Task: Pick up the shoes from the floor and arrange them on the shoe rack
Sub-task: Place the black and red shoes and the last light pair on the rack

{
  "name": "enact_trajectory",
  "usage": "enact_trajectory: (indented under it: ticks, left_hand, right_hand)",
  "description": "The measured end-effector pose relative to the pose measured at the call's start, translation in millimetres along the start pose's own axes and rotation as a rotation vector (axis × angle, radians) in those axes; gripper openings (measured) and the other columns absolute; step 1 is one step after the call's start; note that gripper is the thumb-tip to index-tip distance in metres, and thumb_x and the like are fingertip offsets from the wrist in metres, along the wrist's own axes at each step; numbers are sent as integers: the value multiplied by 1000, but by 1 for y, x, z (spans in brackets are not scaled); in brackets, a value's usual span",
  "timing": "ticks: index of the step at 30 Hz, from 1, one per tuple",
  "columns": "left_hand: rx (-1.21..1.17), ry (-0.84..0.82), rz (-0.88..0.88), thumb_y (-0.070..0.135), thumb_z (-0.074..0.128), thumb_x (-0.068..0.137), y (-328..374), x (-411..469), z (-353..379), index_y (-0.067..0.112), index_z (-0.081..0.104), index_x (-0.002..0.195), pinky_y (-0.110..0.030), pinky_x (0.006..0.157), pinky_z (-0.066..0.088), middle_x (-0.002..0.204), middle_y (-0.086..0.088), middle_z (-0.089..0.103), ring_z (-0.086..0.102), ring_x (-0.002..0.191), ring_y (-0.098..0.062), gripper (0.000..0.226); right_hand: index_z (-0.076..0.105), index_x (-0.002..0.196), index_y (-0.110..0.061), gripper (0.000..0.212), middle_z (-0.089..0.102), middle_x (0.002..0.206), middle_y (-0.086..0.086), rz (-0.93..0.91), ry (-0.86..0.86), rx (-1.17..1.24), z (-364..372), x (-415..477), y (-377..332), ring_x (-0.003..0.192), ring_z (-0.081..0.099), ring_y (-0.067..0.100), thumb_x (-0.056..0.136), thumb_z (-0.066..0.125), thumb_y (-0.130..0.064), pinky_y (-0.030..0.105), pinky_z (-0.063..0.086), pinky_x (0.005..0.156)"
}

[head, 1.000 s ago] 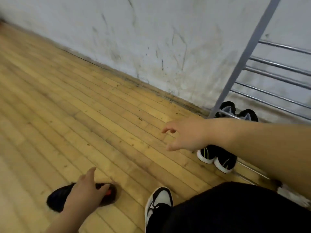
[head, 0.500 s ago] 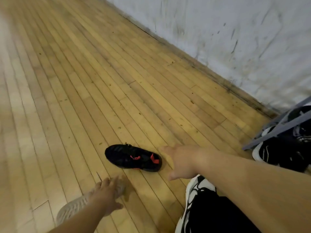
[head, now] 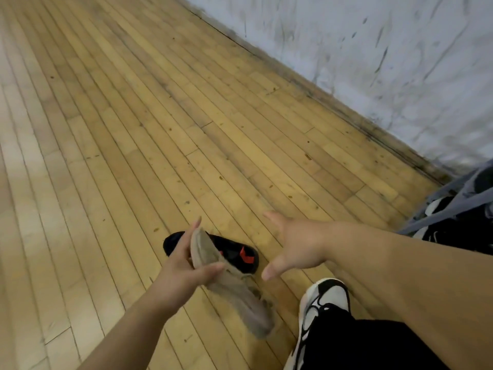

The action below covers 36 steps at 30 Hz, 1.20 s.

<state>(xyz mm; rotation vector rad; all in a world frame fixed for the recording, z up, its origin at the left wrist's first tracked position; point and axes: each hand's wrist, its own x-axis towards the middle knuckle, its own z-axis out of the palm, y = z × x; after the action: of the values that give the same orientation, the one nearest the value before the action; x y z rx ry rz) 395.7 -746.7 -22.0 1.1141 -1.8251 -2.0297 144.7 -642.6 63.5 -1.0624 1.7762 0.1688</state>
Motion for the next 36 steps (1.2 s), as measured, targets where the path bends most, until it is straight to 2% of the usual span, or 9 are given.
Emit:
enact_trajectory:
  ticks: [3, 6, 9, 12, 14, 21, 29, 33, 36]
  left_hand:
    - [-552, 47, 46, 43, 96, 60, 28, 20, 16, 62, 31, 148, -61, 92, 56, 137, -12, 53, 68, 113, -37, 110]
    - [-769, 53, 64, 43, 91, 70, 38, 45, 30, 39, 34, 156, -47, 71, 60, 111, -15, 58, 71, 84, -27, 103]
    - [-795, 9, 49, 48, 90, 73, 26, 63, 33, 15, 29, 157, -55, 90, 58, 135, -24, 54, 62, 120, -39, 109]
    - [-576, 160, -122, 59, 81, 77, 0, 77, 40, 41, 10, 161, -62, 108, 45, 159, -9, 40, 49, 138, -36, 111]
    - [-81, 278, -260, 71, 79, 68, -14, 81, 68, 49, 3, 159, -56, 111, 44, 161, -2, 36, 46, 140, -30, 120]
    - [935, 24, -259, 59, 77, 81, -65, 97, 101, 42, 7, 161, -46, 104, 49, 159, -1, 24, 41, 137, -29, 108]
    - [856, 82, -267, 22, 66, 97, -68, 102, 110, 22, 47, 152, -32, 101, 51, 145, -4, 56, 57, 129, -22, 58]
    - [761, 131, -247, 9, 62, 95, -44, 90, 109, 27, 54, 145, -12, 58, 49, 137, -5, 60, 64, 102, -17, 53]
    - [682, 122, -156, 5, 63, 94, 0, 83, 109, 33, 56, 137, -18, 55, 49, 114, -1, 63, 64, 81, -10, 52]
  right_hand:
    - [-18, 156, -50, 143, 24, 169, 4, -17, -7, 83, -6, -3, -7, 148, 36, 31, 63, 90, -60, 48, 40, 115]
    - [-12, 155, -57, 139, 28, 168, 0, -29, 17, 155, -6, -6, -8, 147, 38, 29, 63, 92, -54, 49, 38, 116]
    - [-8, 155, -56, 134, 37, 163, -1, -30, 96, 182, -8, -9, -3, 140, 45, 26, 67, 92, -45, 46, 42, 113]
    - [-11, 158, -50, 130, 54, 147, 3, 74, 183, 98, -13, -12, 8, 123, 57, 29, 73, 88, -40, 46, 51, 104]
    - [-11, 160, -44, 125, 59, 137, 6, 220, 277, 26, -14, -15, 38, 114, 61, 31, 76, 82, -42, 47, 54, 97]
    - [0, 160, -31, 112, 59, 122, 9, 440, 297, 42, -18, -15, 60, 104, 61, 34, 78, 75, -42, 47, 57, 90]
    - [-2, 160, -29, 114, 56, 132, 12, 432, 261, 91, -27, -9, 59, 106, 59, 35, 79, 78, -37, 48, 56, 91]
    - [17, 157, -22, 103, 58, 127, 11, 445, 293, 143, -37, -17, 70, 105, 61, 33, 77, 80, -40, 44, 57, 90]
    - [30, 152, -20, 97, 60, 114, 7, 436, 349, 181, -44, -33, 75, 94, 63, 28, 71, 80, -43, 37, 57, 78]
